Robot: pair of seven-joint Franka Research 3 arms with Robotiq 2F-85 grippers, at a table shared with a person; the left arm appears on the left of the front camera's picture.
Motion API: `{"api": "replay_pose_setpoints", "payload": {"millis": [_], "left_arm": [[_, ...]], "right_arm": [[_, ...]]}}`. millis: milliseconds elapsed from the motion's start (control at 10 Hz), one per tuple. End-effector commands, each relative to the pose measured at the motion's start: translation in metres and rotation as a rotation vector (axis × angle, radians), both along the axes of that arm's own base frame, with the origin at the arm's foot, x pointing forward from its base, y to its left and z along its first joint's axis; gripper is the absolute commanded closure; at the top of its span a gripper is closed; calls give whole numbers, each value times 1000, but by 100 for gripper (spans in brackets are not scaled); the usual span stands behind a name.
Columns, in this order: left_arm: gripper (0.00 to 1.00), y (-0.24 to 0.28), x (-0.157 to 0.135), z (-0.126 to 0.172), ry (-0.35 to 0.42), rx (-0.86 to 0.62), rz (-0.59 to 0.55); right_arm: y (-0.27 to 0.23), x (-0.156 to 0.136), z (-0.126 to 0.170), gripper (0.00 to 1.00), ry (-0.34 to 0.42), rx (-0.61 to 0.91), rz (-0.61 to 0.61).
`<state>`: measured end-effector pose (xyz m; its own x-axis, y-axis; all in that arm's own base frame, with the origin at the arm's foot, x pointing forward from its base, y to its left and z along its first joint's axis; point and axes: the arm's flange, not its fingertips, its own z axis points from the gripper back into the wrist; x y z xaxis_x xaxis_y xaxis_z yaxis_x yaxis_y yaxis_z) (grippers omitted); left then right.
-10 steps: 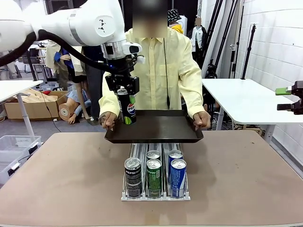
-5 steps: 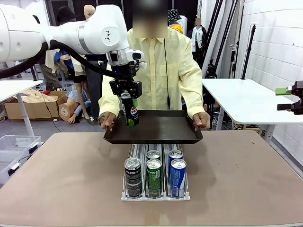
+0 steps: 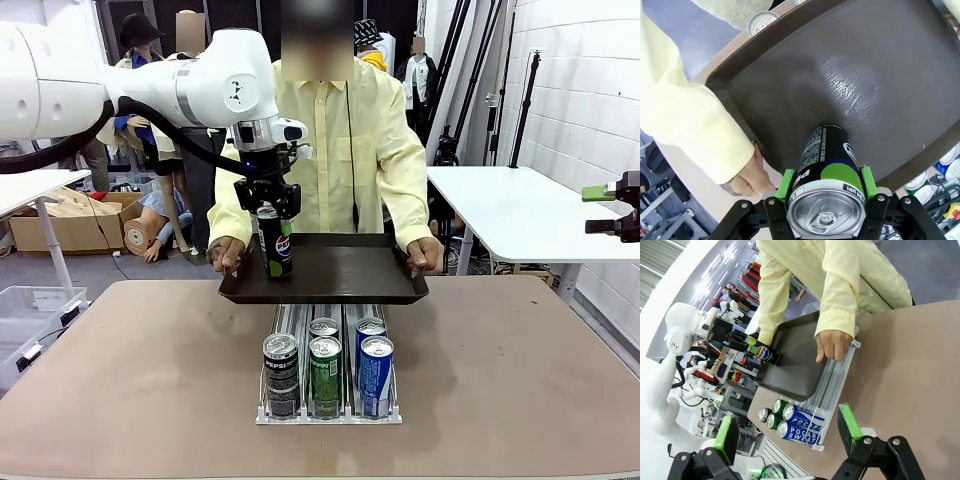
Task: Retrieve and hand over the desired beverage to the person.
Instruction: Place the picked can on the Handle tray extended by the person.
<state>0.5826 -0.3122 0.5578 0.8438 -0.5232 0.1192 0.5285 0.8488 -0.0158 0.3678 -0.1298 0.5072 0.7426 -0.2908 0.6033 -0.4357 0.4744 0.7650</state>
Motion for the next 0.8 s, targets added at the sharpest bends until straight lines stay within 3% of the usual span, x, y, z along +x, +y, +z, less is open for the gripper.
{"api": "replay_pose_setpoints", "payload": {"millis": [0,700], "left_arm": [[100,-4,7,2,-7,44,23],[100,-9,11,-1,20,62,25]], "right_arm": [[0,2,1,0,-6,15,3],[0,2,1,0,-6,15,3]]}}
